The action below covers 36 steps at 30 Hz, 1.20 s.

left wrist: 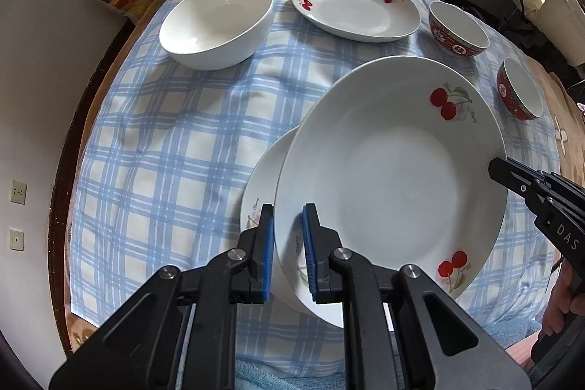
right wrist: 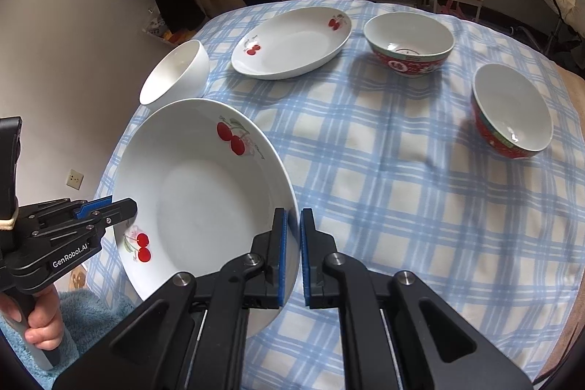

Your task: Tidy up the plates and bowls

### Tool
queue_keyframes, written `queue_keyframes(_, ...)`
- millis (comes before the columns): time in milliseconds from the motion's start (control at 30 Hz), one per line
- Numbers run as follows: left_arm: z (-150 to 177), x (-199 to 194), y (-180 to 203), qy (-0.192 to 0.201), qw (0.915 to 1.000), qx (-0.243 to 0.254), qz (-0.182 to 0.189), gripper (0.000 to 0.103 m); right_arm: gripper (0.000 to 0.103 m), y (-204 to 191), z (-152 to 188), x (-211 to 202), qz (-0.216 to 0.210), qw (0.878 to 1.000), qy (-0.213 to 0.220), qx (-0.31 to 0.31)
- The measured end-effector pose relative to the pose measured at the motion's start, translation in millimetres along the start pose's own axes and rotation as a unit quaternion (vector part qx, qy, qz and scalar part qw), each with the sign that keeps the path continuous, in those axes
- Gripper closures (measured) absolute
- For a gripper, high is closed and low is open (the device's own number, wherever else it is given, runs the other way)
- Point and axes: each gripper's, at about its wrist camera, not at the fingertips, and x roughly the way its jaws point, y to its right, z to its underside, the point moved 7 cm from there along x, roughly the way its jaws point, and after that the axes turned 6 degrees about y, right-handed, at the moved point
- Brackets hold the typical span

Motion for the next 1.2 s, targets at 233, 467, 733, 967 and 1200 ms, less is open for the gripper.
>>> queue_keyframes(233,15,23,-16,-0.031,0.9988,-0.034,0.018,0.088,0.095,-11,4,19,0.006,1.000,-0.004,-0.010)
queue_keyframes(467,27,41,-25,-0.055,0.9978,-0.038,-0.002,0.087,0.095,-21,12,38,0.013,0.999,-0.017,-0.041)
queue_keyframes(733,29,58,-23,-0.063,0.9971,-0.030,-0.031,0.084,0.095,-25,17,48,0.021,0.997,-0.016,-0.067)
queue_keyframes(967,29,57,-23,-0.060,0.9970,-0.040,-0.030,0.084,0.095,-22,18,51,0.018,0.998,-0.014,-0.065)
queue_keyframes(1200,29,55,-28,-0.057,0.9968,-0.043,-0.036,0.085,0.095,-20,21,54,0.006,0.999,-0.011,-0.053)
